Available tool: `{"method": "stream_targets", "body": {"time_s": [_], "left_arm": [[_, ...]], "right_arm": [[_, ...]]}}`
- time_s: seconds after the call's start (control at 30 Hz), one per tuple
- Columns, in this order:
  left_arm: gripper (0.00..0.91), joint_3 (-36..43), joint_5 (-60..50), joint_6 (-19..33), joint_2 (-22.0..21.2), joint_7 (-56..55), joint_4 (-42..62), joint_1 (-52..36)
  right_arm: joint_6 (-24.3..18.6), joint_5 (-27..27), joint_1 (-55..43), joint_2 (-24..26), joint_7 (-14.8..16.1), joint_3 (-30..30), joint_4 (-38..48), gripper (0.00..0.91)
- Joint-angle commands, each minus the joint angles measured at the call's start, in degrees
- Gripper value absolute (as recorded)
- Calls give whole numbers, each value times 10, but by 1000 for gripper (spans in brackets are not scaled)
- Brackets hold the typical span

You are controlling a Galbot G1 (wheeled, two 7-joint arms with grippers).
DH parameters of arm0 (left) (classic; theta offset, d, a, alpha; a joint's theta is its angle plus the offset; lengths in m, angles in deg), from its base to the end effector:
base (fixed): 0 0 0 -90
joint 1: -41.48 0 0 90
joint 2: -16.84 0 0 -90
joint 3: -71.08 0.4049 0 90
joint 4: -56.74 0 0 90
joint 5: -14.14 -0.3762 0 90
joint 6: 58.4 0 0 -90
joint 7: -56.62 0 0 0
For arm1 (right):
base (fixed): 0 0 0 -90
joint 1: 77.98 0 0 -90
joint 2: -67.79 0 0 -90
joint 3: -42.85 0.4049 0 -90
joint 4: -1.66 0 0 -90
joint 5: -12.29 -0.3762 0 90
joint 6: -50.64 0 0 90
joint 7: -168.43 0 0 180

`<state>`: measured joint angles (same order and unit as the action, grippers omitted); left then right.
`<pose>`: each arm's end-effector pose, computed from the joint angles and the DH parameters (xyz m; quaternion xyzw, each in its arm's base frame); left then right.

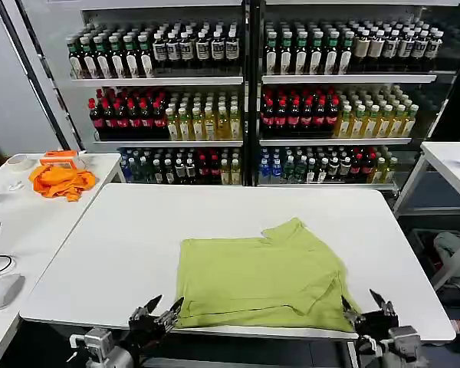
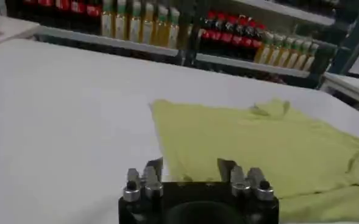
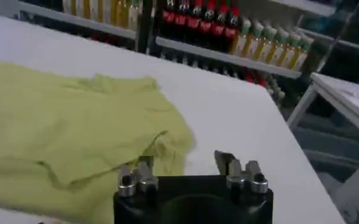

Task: Fold and organize the clothes.

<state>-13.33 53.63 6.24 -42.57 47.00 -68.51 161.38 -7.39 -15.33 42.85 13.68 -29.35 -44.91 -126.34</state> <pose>0.1769 0.0698 -0.3057 -0.1283 -0.9564 0.0761 0.2511 0.1859 -0.1110 -0.2665 0.0056 -0.9661 0.1132 0.2317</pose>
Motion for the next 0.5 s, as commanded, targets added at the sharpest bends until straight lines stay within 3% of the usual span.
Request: {"method": "stream_targets", "body": {"time_s": [0.03, 0.2, 0.5], "left_arm": [[907, 85, 19, -8, 32, -26, 126, -226], [907, 150, 18, -5, 36, -47, 189, -315], [907, 222, 15, -26, -22, -74, 306, -426]], "right_arm": [[5, -62, -283, 1, -21, -147, 172, 907], [11, -83, -410, -27, -23, -201, 270, 907], [12, -120, -528, -69, -15, -279, 420, 907]]}}
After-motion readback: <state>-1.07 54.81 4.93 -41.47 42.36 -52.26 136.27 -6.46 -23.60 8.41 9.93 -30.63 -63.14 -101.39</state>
